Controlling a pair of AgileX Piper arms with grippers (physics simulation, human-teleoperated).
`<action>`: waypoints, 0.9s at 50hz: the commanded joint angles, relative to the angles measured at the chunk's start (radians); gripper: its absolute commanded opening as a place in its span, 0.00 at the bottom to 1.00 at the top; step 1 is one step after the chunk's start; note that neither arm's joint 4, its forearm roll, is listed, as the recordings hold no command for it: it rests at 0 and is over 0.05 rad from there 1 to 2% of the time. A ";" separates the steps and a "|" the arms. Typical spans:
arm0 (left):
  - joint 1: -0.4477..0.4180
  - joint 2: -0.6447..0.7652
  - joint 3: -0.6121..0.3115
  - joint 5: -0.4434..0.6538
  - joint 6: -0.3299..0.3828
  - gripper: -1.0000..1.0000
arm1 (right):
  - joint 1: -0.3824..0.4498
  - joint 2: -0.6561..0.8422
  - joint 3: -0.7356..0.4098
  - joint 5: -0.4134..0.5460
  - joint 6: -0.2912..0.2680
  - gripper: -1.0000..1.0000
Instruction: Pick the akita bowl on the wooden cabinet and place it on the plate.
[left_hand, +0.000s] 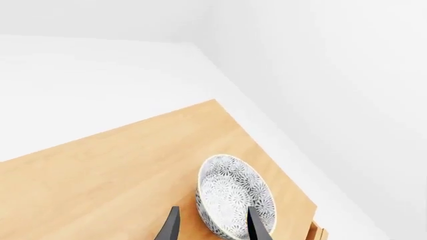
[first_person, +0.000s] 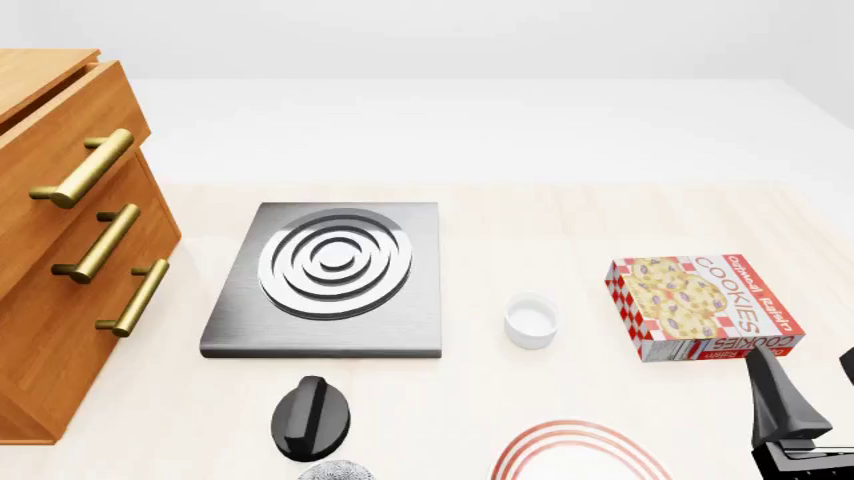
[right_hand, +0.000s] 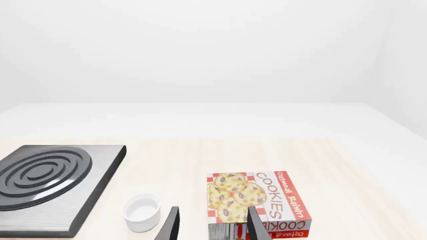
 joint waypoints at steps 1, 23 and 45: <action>0.000 0.040 0.009 -0.023 -0.010 1.00 | 0.000 0.000 0.000 0.000 0.000 1.00; 0.041 -0.014 0.048 -0.129 -0.004 0.00 | 0.000 0.000 0.001 -0.002 0.000 1.00; -0.049 -0.209 0.092 -0.087 -0.208 0.00 | 0.000 0.000 -0.001 0.001 0.000 1.00</action>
